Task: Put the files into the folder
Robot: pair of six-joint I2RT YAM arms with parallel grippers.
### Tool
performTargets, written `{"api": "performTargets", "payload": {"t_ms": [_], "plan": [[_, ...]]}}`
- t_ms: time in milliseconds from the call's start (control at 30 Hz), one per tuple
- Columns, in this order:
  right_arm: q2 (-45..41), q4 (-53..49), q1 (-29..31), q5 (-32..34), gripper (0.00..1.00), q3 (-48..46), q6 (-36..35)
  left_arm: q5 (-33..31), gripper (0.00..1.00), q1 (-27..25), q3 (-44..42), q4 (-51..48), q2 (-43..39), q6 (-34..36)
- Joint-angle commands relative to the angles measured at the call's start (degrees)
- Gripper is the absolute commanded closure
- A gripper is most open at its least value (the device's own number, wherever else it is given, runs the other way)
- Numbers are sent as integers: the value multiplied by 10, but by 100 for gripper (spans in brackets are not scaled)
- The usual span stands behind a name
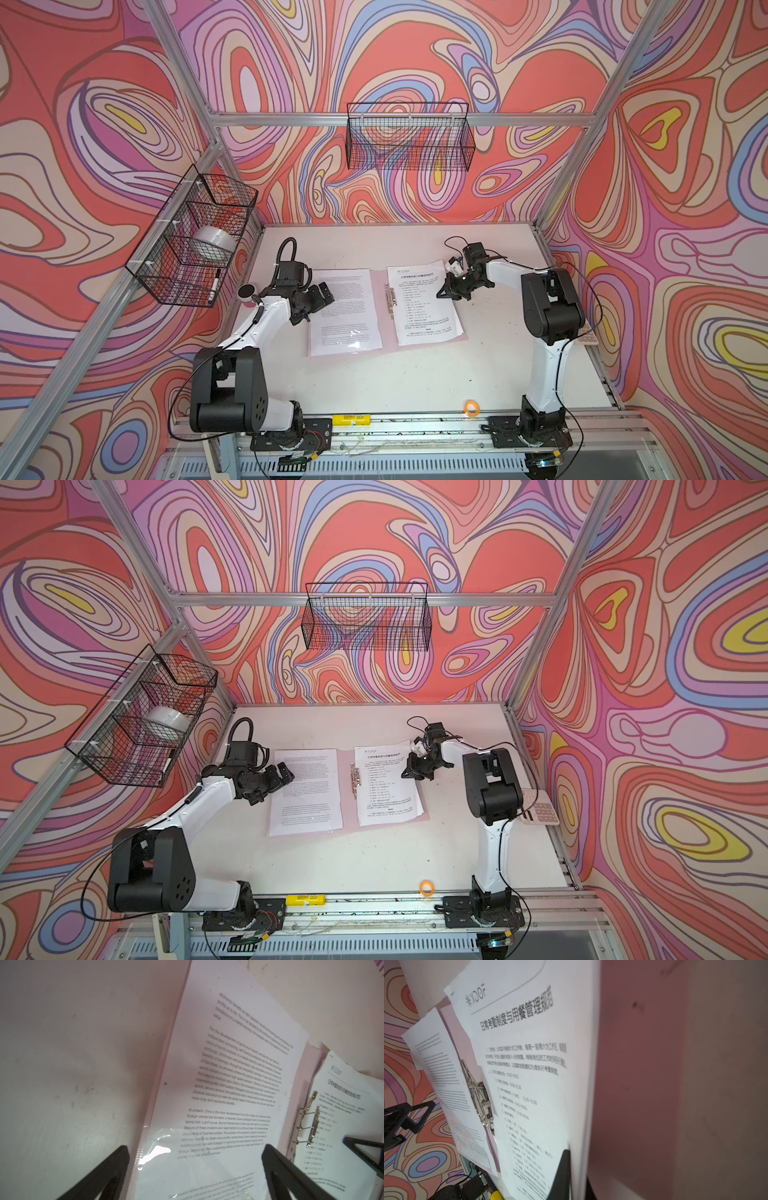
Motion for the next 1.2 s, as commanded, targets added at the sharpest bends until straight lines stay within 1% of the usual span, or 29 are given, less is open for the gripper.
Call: {"api": "performTargets", "payload": {"t_ms": [0, 133, 333, 400, 500, 533, 667, 767, 867, 900, 933, 967, 1000, 1167], "plan": [[3, 3, 5, 16, 100, -7, -11, -38, 0, 11, -14, -20, 10, -2], [7, 10, 5, 8, 100, -10, -10, -37, 0, 21, -28, -3, 16, -6], [15, 13, 5, 2, 100, -14, -10, 66, 0, 34, -54, 73, 33, -22], [17, 11, 5, 3, 100, -14, -11, 81, 0, 34, -57, 88, 33, -22], [18, 10, 6, 3, 100, -14, -12, 115, 3, 36, -66, 108, 27, -28], [19, 7, 6, 3, 100, -12, -12, 122, 5, 36, -67, 128, 27, -30], [15, -6, 7, 21, 100, -9, -16, 141, 20, 36, -70, 143, 30, -37], [10, -17, 7, 36, 100, -3, -17, 156, 37, 36, -70, 152, 32, -39], [10, -27, 7, 62, 100, -1, -16, 158, 55, 36, -70, 154, 34, -41], [11, -30, 7, 67, 100, 0, -17, 160, 67, 35, -70, 156, 35, -41], [11, -30, 8, 71, 100, -1, -17, 161, 82, 35, -69, 158, 37, -41], [11, -32, 8, 79, 100, -2, -17, 163, 94, 36, -67, 157, 39, -43], [11, -33, 8, 83, 100, -1, -18, 164, 100, 36, -64, 155, 43, -42], [10, -38, 8, 101, 100, -2, -21, 169, 100, 36, -59, 154, 46, -39]]}}
